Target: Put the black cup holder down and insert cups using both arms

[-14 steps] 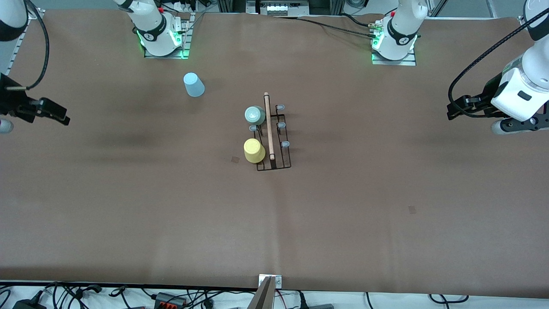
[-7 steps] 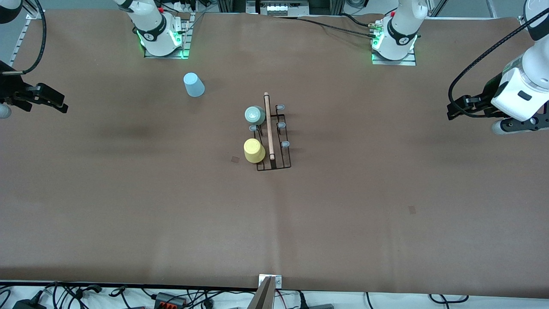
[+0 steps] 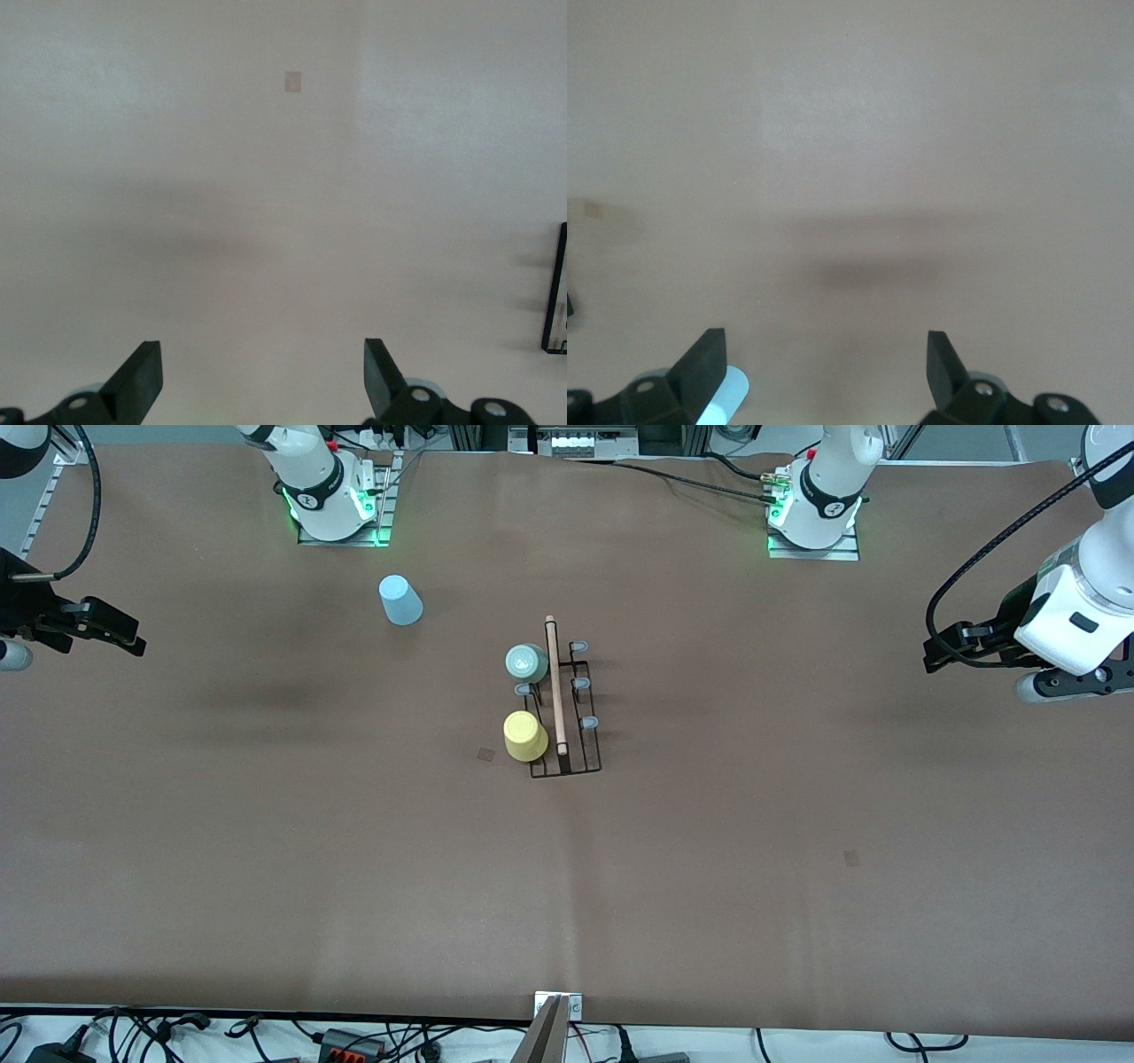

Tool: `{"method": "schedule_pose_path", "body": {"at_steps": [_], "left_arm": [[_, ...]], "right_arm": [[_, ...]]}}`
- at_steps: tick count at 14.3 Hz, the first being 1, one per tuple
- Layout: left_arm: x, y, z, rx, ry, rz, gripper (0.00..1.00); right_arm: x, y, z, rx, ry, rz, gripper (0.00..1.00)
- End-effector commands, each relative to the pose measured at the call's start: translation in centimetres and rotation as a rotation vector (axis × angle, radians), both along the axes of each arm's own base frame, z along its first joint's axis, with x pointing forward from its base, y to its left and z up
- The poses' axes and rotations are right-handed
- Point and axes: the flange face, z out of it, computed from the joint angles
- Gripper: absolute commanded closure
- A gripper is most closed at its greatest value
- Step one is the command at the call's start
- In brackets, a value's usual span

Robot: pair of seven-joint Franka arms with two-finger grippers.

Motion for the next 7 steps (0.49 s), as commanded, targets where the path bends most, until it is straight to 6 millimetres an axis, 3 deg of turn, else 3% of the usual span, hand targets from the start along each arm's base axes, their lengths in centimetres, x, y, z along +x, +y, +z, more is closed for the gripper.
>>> {"method": "schedule_pose_path", "body": {"at_steps": [1, 7], "left_arm": [[-0.28, 0.03, 0.64, -0.014, -0.011, -0.004, 0.00], [-0.27, 0.20, 0.64, -0.014, -0.011, -0.003, 0.00]], "right_arm": [[-0.46, 0.16, -0.02, -0.006, -0.008, 0.013, 0.00], [-0.46, 0.15, 0.21, -0.009, -0.019, 0.013, 0.00]]}}
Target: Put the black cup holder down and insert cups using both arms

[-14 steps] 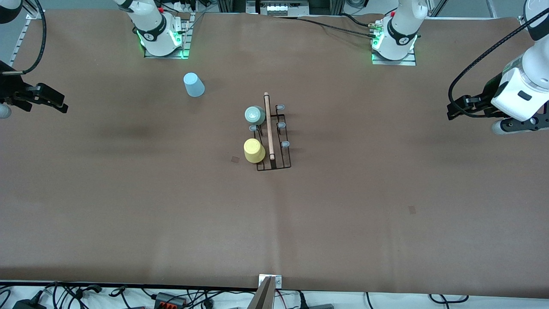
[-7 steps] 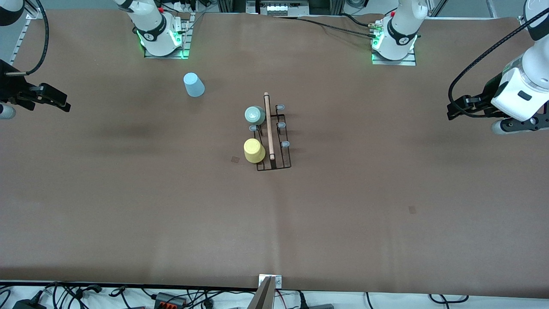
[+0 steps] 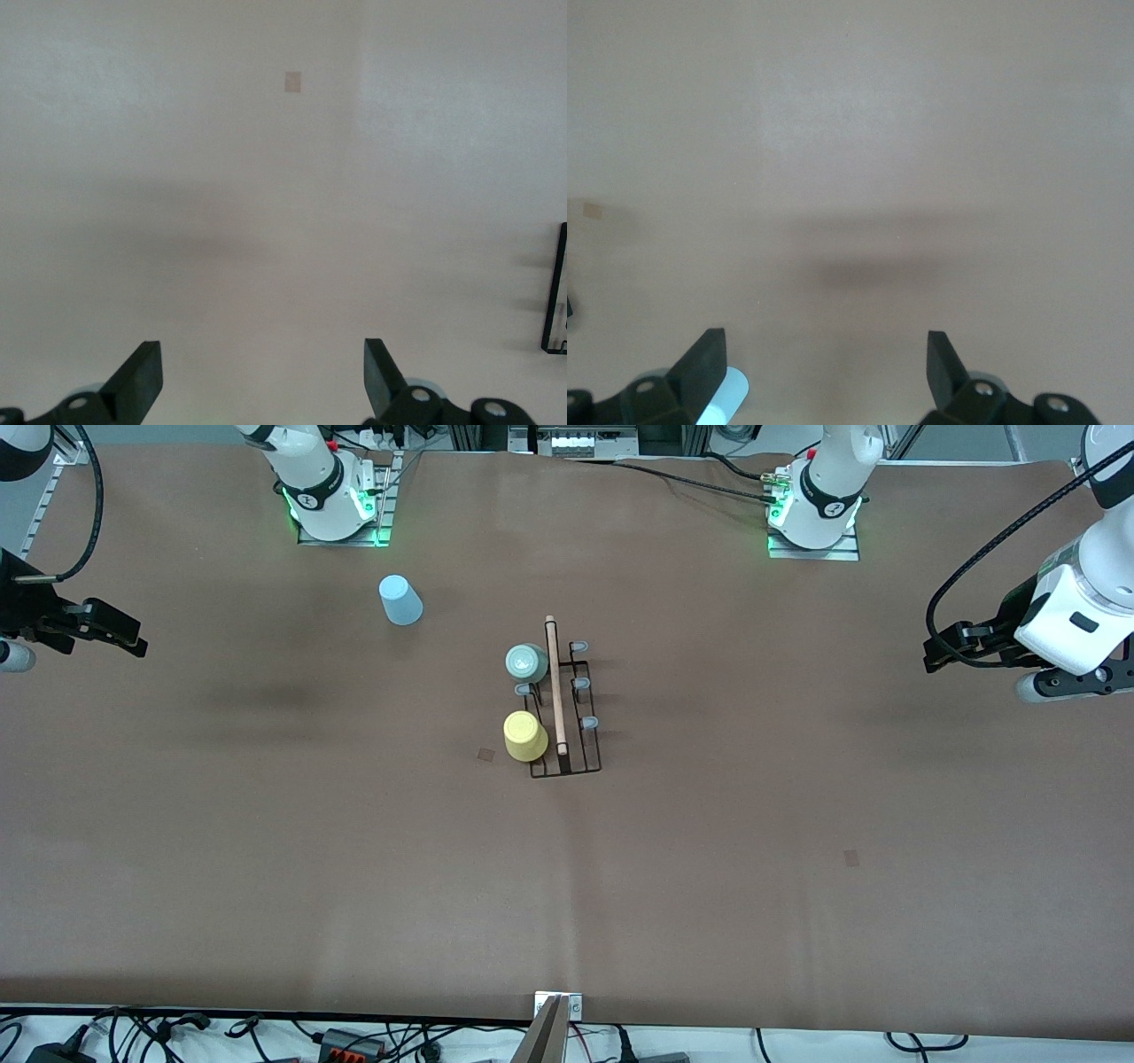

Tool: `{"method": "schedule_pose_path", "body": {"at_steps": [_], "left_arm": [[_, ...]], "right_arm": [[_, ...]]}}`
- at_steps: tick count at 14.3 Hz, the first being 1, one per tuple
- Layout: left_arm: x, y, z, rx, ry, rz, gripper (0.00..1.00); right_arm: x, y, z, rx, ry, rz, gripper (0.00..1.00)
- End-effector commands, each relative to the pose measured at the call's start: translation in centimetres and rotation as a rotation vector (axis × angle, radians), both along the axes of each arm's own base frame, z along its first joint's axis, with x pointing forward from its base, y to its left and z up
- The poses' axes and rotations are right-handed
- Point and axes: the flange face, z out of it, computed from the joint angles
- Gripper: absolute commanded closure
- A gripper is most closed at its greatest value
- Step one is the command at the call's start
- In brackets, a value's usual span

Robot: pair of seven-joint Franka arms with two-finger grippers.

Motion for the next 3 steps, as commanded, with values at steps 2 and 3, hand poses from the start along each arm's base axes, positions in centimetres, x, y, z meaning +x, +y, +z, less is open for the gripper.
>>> {"method": "schedule_pose_path", "body": {"at_steps": [2, 3], "left_arm": [[-0.27, 0.20, 0.63, -0.014, -0.011, -0.003, 0.00], [-0.26, 0.20, 0.70, -0.014, -0.012, -0.003, 0.00]], "right_arm": [[-0.49, 0.13, 0.24, -0.010, -0.015, 0.015, 0.00], [-0.45, 0.12, 0.14, -0.012, -0.018, 0.015, 0.00]]}}
